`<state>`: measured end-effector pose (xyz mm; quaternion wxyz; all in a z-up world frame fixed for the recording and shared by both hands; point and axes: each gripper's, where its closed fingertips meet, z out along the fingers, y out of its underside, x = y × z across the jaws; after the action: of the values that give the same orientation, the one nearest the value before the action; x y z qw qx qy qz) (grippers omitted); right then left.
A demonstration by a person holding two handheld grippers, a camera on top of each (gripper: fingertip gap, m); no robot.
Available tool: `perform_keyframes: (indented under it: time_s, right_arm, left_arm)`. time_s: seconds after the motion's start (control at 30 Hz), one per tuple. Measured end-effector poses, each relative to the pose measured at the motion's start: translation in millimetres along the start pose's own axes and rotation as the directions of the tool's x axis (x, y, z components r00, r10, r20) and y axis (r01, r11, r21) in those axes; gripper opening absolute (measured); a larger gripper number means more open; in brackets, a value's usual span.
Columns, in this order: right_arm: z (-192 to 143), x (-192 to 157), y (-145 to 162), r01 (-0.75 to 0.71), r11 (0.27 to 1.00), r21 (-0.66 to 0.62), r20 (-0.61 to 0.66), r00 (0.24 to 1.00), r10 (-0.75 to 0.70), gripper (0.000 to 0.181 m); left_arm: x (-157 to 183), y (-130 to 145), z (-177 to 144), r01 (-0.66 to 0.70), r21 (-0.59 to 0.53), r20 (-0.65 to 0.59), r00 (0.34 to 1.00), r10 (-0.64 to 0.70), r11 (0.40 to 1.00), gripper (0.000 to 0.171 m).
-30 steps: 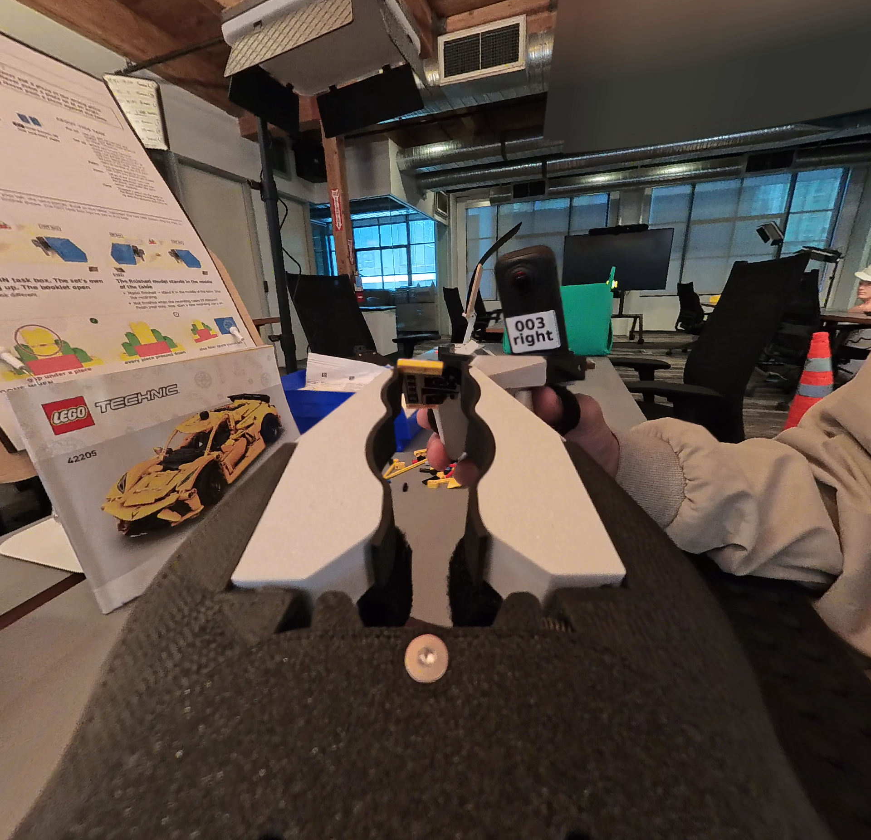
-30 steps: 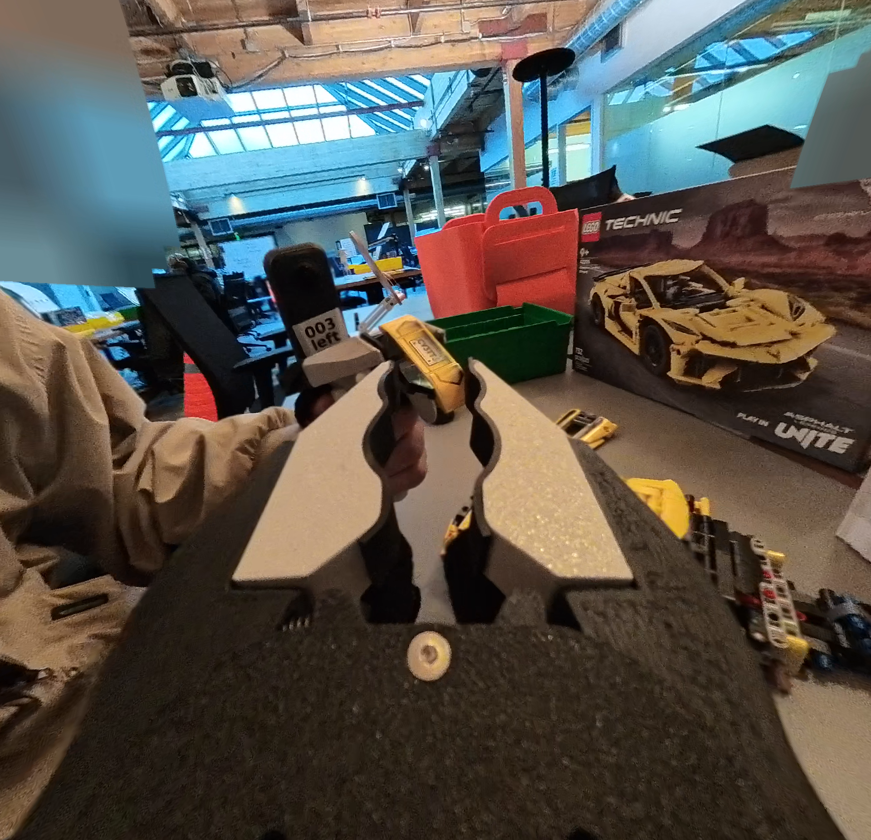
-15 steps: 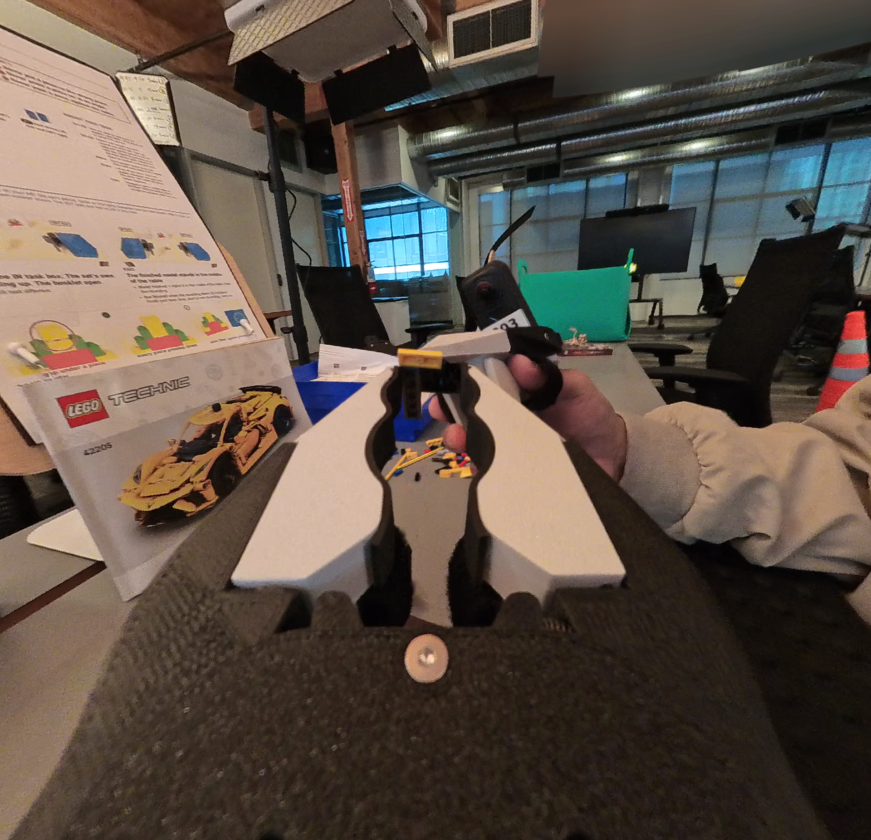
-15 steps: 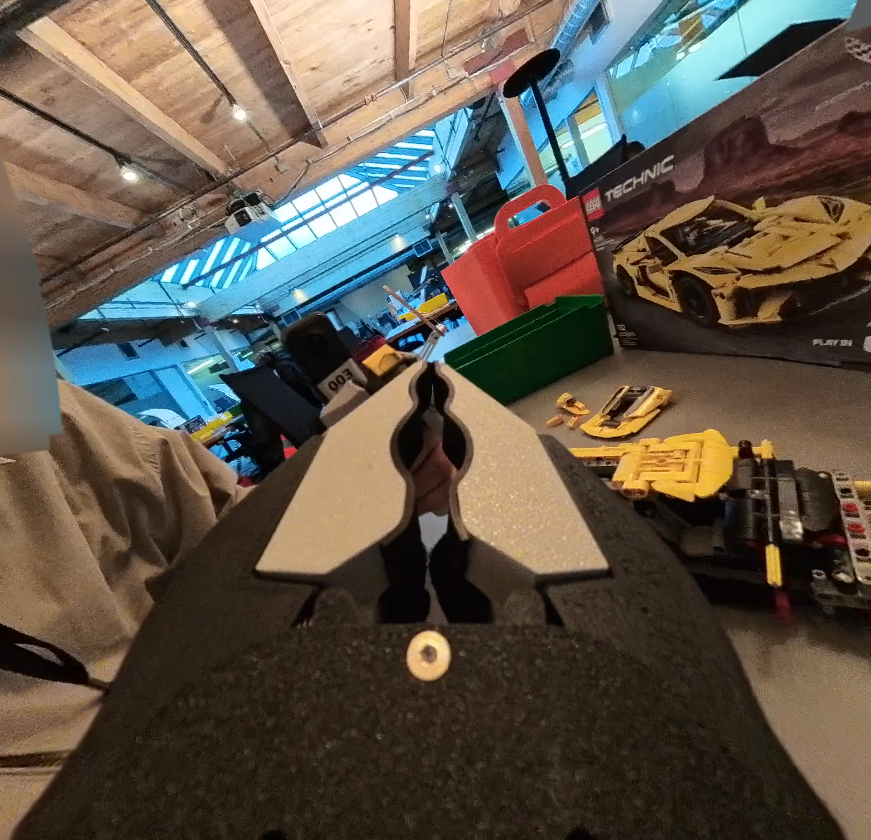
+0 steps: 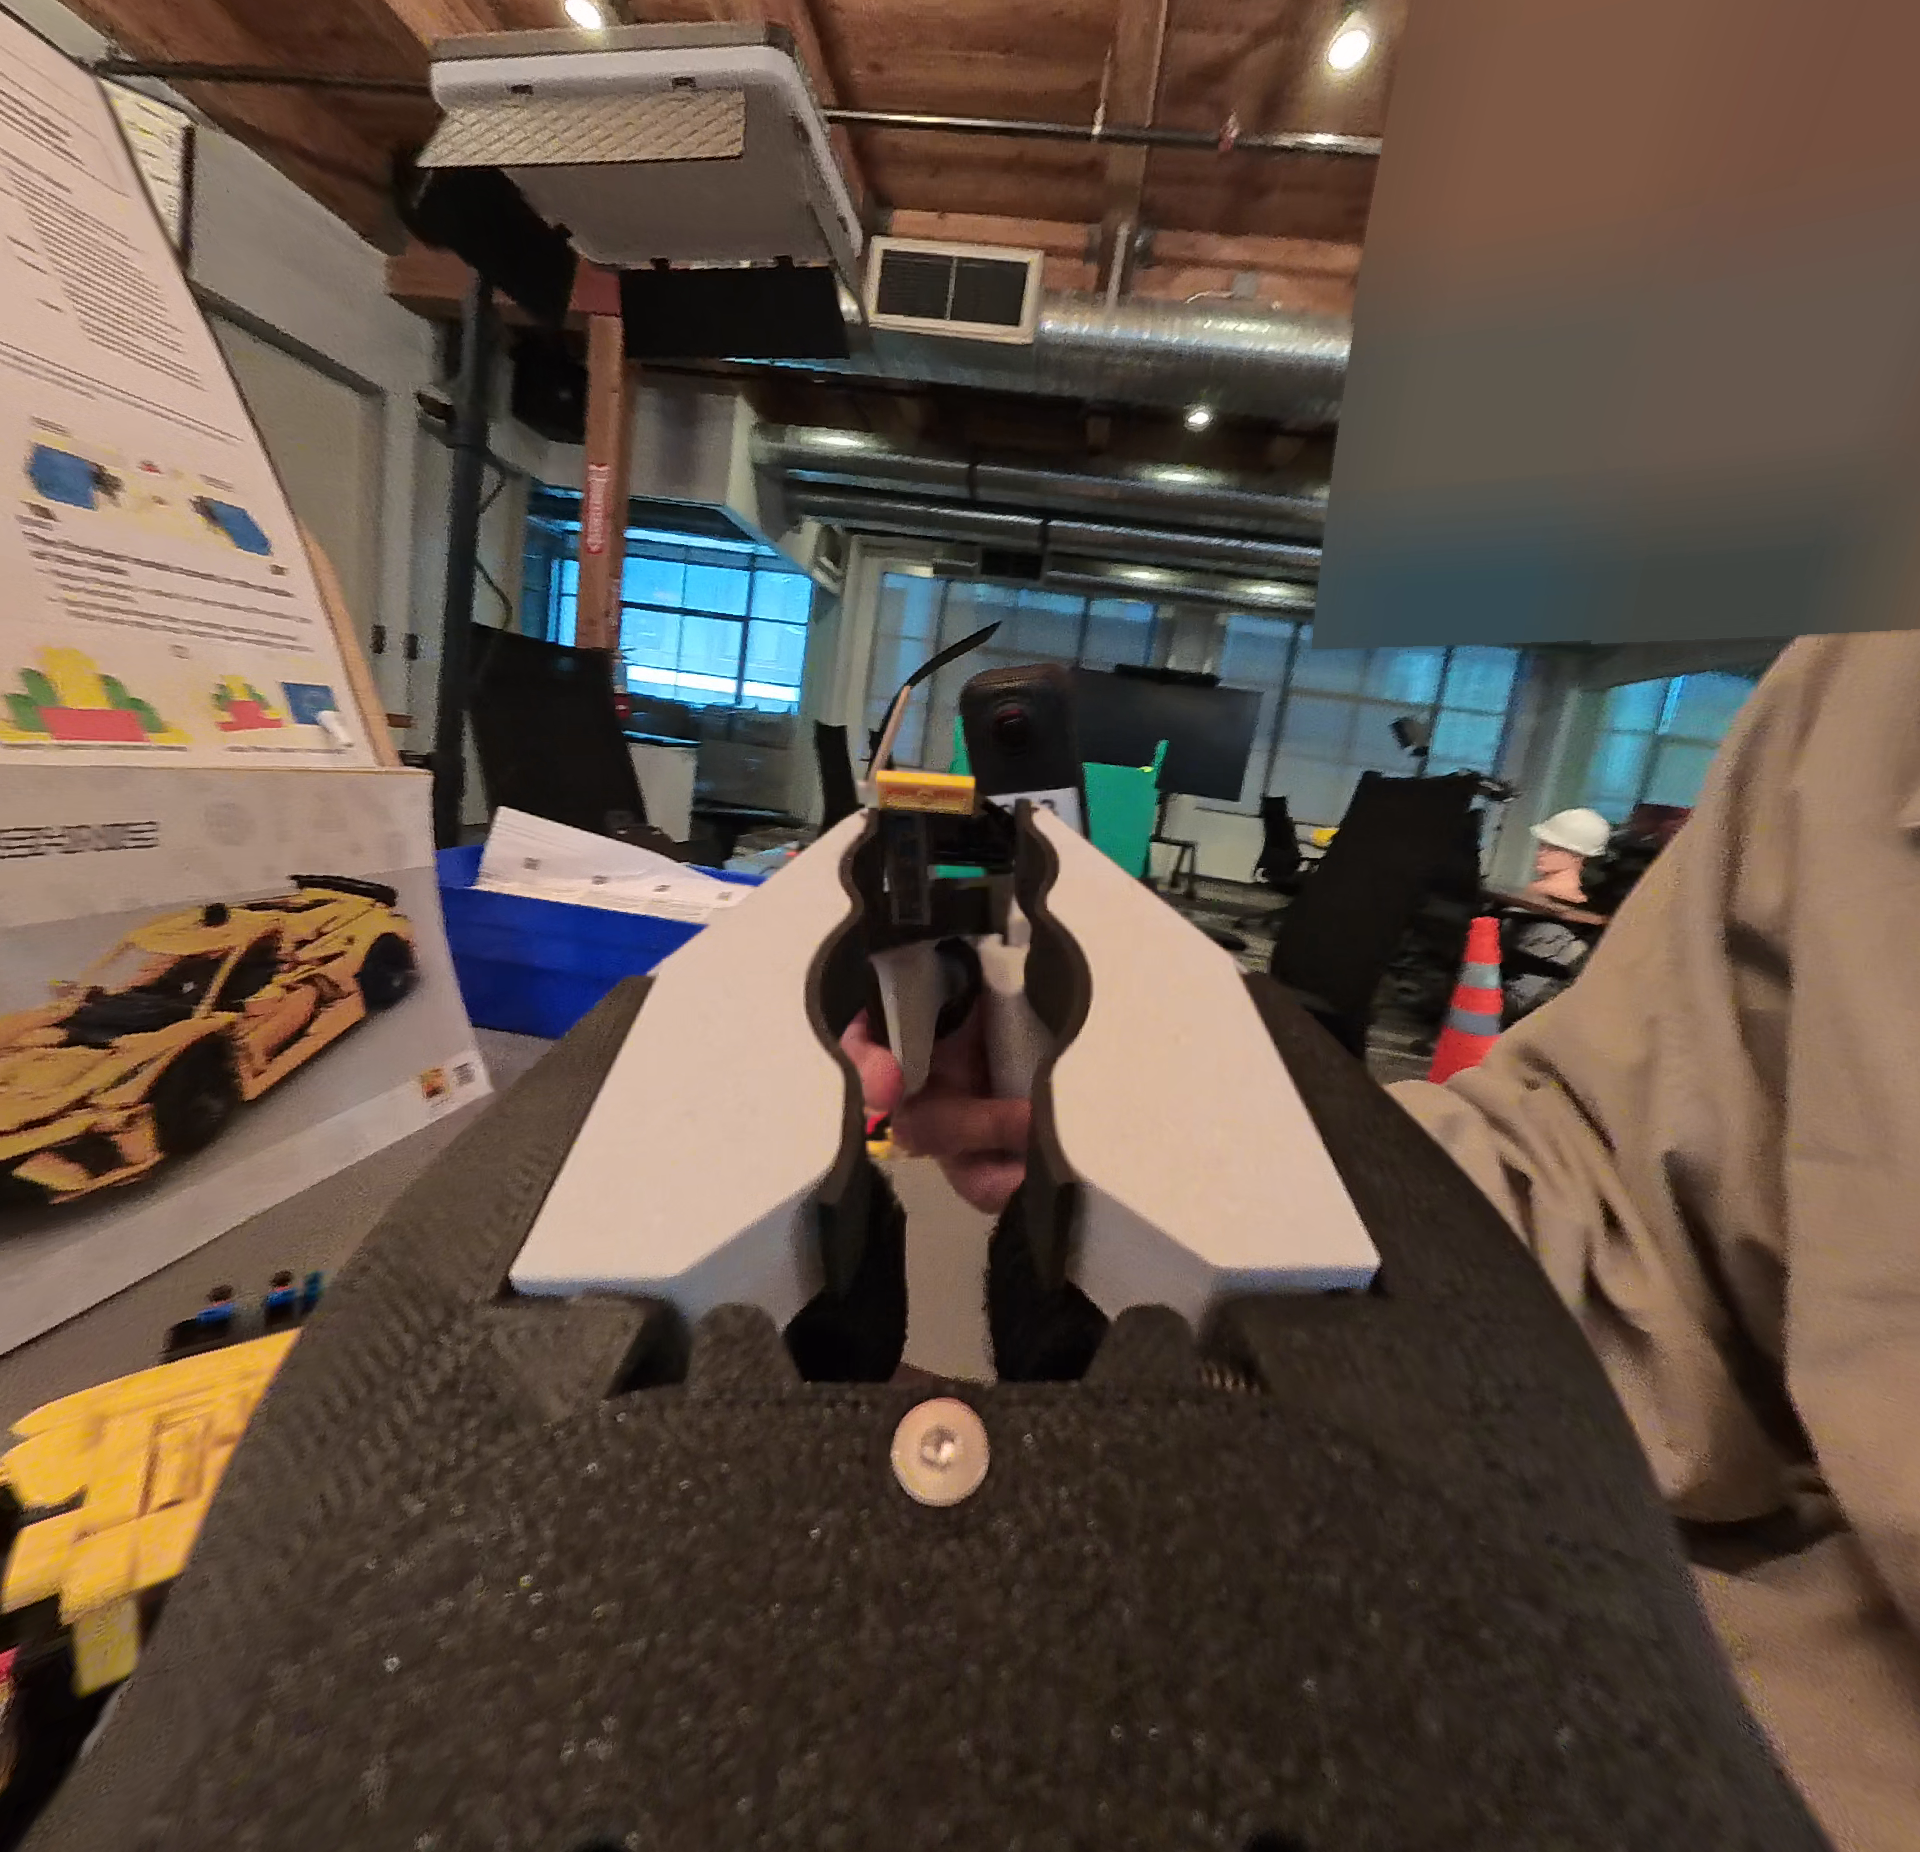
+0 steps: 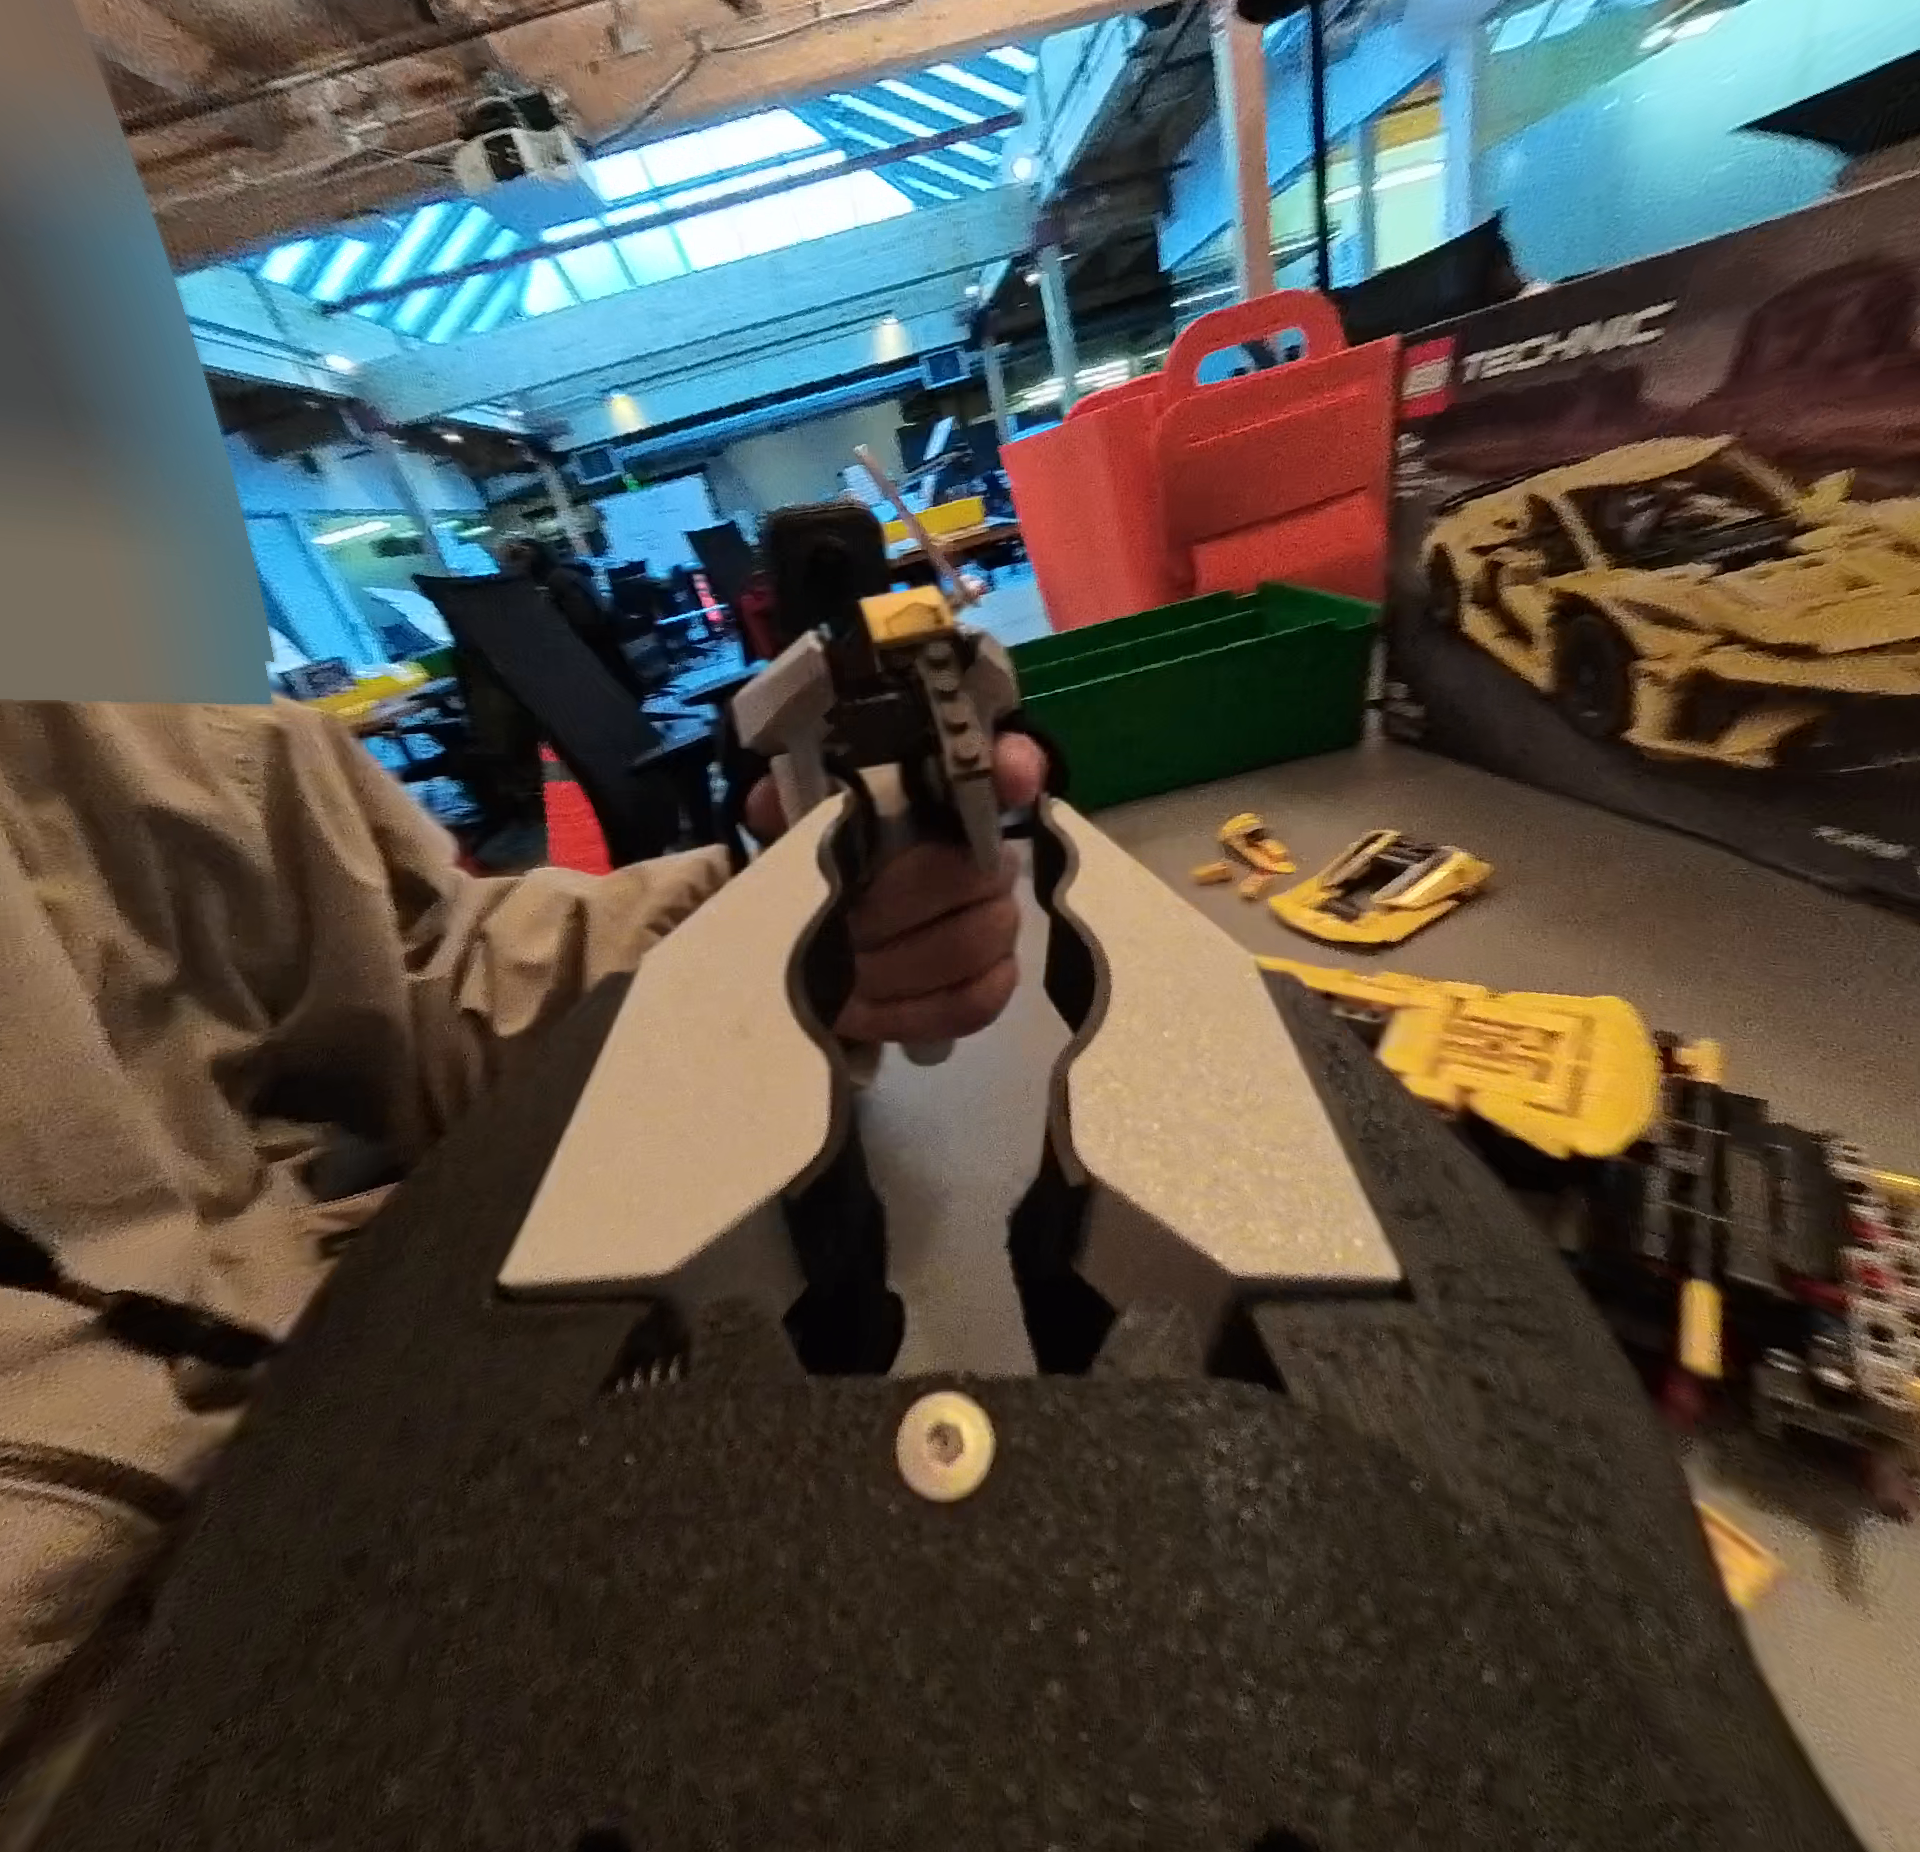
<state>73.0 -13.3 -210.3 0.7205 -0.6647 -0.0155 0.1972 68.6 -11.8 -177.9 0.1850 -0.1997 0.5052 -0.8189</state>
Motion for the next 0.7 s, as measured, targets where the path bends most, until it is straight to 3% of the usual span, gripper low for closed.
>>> perform_keyframes:
  time_s: [0.13,0.3,0.4,0.5,0.6,0.7]
  right_arm:
    - [0,-34,-6,-0.225,0.974,0.009,0.277,0.937,0.214,0.019]
    - [-3,-49,-16,-0.393,0.92,0.005,0.438,0.827,0.351,0.017]
    - [1,-55,-5,-0.419,0.904,-0.081,0.466,0.786,0.406,0.008]
    - [-1,-59,0,-0.361,0.927,-0.103,0.452,0.813,0.367,0.006]
    - [-2,-64,2,-0.371,0.921,-0.121,0.481,0.79,0.381,0.005]
    - [-2,-48,3,-0.293,0.953,-0.08,0.392,0.87,0.3,0.005]
  left_arm:
    - [23,-4,-2,0.077,-0.003,-0.164,0.984,-0.076,0.997,0.024]
    - [46,2,-4,0.1,-0.048,-0.295,0.949,-0.11,0.994,0.023]
    - [54,11,-1,0.078,-0.086,-0.321,0.942,-0.101,0.993,0.023]
    - [59,14,-2,0.086,-0.109,-0.352,0.928,-0.12,0.99,0.024]
    - [64,16,-2,0.078,-0.11,-0.369,0.922,-0.114,0.991,0.024]
    - [51,17,1,0.103,-0.109,-0.296,0.946,-0.132,0.989,0.024]
